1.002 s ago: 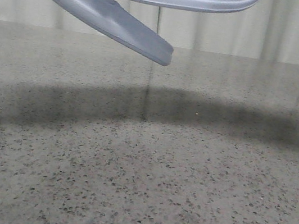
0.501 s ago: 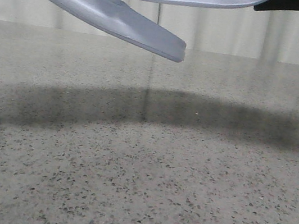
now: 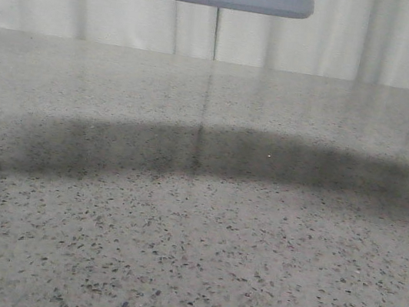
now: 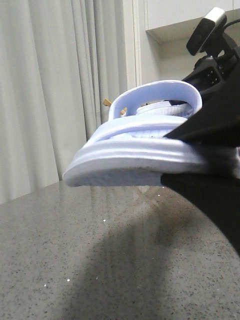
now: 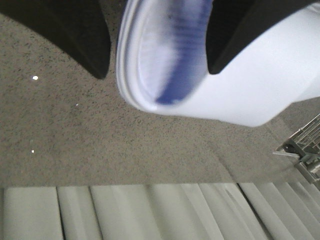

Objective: Insert blue slippers together front up

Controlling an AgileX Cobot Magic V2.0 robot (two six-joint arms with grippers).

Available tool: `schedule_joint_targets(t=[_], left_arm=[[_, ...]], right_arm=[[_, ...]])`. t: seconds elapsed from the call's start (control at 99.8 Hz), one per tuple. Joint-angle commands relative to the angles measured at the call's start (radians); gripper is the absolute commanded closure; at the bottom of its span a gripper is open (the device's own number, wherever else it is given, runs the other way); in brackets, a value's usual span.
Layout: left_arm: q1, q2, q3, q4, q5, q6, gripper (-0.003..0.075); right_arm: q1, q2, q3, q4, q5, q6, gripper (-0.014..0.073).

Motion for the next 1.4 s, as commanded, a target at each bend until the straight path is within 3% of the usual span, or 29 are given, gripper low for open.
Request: schedule_joint_targets(t=[0.0,0.491,0.892,1.393], left_arm=[[-0.010,0.013,-0.032,-0.051,0.032,-0.007,0.0694],[-0.010,0.180,-0.032,-0.048,0.058,0.030,0.0694],[-0.010,0.374,-0.033,-0.195,0.161,0.237,0.0694],[-0.010,0.508,-0.043,-0.195,0.236,0.364,0.0694]], right_arm=[[-0.038,-0.061,-0.029,0.000,-0.017,-0.017,0.0222],[-0.102,-0.204,-0.029,-0.080,-0.021,-0.017,0.0222],[-0.102,-0.204,-0.029,-0.082,-0.013,-0.017,0.0222],[-0.102,-0.204,-0.029,-0.082,0.003,-0.017,0.0222]])
